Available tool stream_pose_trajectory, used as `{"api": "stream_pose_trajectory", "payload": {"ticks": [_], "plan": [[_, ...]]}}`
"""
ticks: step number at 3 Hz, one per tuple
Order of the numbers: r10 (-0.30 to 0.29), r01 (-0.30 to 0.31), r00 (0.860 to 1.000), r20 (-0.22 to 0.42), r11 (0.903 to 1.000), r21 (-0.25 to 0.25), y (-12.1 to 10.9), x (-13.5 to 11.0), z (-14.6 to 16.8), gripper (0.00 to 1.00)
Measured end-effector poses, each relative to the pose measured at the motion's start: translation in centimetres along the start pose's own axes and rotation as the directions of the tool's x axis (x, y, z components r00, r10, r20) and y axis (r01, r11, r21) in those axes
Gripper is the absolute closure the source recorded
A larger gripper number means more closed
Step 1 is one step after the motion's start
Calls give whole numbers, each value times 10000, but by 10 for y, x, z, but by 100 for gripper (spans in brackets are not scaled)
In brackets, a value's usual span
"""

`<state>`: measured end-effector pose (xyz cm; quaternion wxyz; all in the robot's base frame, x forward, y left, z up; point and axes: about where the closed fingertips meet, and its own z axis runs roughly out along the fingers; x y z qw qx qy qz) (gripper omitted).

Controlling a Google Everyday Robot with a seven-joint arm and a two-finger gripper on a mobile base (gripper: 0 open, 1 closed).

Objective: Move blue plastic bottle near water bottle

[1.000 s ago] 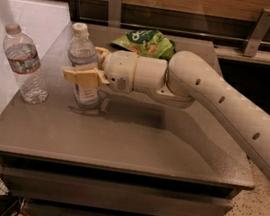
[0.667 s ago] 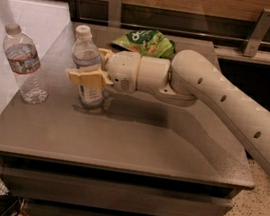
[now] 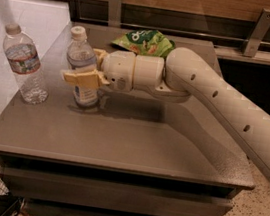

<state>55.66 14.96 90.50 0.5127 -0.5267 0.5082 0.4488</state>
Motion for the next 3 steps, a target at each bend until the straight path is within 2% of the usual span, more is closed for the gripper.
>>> {"api": "stream_pose_trajectory", "payload": {"ticks": [1, 2, 3], "plan": [[-12, 12, 10000, 3, 10000, -39, 1, -1, 2, 82], [-20, 20, 10000, 7, 10000, -81, 3, -2, 4, 59], [-32, 32, 10000, 13, 9999, -138, 5, -3, 7, 28]]}}
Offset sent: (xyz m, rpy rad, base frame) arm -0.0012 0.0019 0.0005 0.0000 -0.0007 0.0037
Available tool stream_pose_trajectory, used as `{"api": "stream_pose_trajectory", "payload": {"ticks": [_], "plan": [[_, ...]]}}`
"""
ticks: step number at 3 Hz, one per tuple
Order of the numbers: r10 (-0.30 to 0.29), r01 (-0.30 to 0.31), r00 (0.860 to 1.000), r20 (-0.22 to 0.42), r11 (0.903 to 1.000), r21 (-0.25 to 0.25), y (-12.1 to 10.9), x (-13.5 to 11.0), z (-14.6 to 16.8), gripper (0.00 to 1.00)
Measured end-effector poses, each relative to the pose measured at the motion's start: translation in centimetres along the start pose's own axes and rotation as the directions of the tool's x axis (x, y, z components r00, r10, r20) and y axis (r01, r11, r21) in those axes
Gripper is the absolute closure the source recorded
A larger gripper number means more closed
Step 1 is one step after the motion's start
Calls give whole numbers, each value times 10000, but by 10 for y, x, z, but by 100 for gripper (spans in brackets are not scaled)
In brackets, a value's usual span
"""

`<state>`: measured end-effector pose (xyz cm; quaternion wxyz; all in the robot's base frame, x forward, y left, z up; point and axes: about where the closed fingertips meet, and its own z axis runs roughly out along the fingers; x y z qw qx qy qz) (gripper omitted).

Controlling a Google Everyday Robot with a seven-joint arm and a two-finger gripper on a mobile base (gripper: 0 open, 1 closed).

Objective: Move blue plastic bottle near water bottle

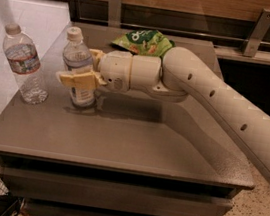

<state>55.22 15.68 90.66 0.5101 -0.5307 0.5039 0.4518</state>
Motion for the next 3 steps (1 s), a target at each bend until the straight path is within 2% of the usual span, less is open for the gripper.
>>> {"api": "stream_pose_trajectory", "payload": {"ticks": [1, 2, 3], "plan": [[-7, 7, 10000, 3, 10000, -35, 1, -1, 2, 5], [-13, 13, 10000, 6, 10000, -62, 2, -1, 3, 0], [-13, 13, 10000, 6, 10000, -64, 2, -1, 3, 0]]}}
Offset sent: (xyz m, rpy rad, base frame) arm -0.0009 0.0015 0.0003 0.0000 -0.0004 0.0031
